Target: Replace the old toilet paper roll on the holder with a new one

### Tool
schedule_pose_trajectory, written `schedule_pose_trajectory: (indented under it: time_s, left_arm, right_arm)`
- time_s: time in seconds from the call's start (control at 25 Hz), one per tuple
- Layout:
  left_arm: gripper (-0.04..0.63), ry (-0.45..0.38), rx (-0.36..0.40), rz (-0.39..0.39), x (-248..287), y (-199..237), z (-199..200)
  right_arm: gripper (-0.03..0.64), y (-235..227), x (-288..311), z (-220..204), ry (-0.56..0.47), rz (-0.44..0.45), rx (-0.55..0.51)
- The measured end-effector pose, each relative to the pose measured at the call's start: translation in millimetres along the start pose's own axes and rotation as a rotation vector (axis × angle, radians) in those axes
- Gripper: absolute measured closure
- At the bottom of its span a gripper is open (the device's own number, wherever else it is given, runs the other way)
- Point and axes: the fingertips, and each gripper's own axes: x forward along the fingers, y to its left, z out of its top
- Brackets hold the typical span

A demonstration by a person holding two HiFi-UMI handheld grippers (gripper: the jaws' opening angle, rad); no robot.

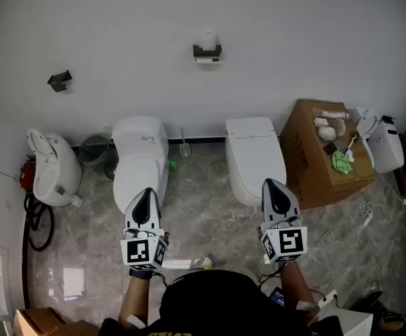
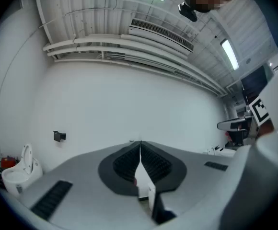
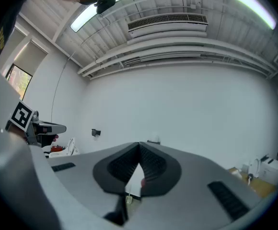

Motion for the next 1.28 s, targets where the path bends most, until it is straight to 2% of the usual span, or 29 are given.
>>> schedule_pose_trajectory:
  time_s: [0.2,0.36,0.64,0.68,0.76,0.92,1.08,1.28]
  left_arm:
    - [0.581,0.027,0.020,0.008,-8.4,-2.3,-4.3]
    - [0.581,0.003,0.036,0.025,-8.0,-7.1,2.6]
    - [0.575,0.001,0.012,0.004,-14.7,-1.6,3.4]
    - [0.546,0.004,0.003,-0.006,-14.9,-0.8,2.4]
    - [0.435,0.011,-0.005,-0.027,-15.4,-1.2,0.0]
    - [0.330,0.004,-0.025,-0.056,-15.3,-4.0,0.0]
    - [0.257,0.064,0.004,-0.050,-11.5,1.9,-13.5]
    - [0.205,0.115,0.034,-0.065,-10.8,-4.1,-26.0]
  right_arm:
    - [0.621,-0.8,-7.6,-2.8,0.017,-0.004,0.006]
    - [0.621,-8.1,-7.2,-1.9,0.005,-0.016,0.039]
    - [0.621,-6.5,-6.7,-2.9,0.000,-0.008,0.012]
    - [0.620,-5.8,-7.1,-2.8,0.003,-0.010,0.006]
    - [0.607,-5.0,-8.5,-3.1,0.007,-0.011,-0.005]
    - [0.537,-7.5,-12.1,-5.1,0.021,-0.015,-0.013]
    - [0.445,-10.0,-12.7,-7.6,0.033,-0.014,0.002]
    - [0.316,-15.6,-16.8,-8.2,0.027,0.013,0.026]
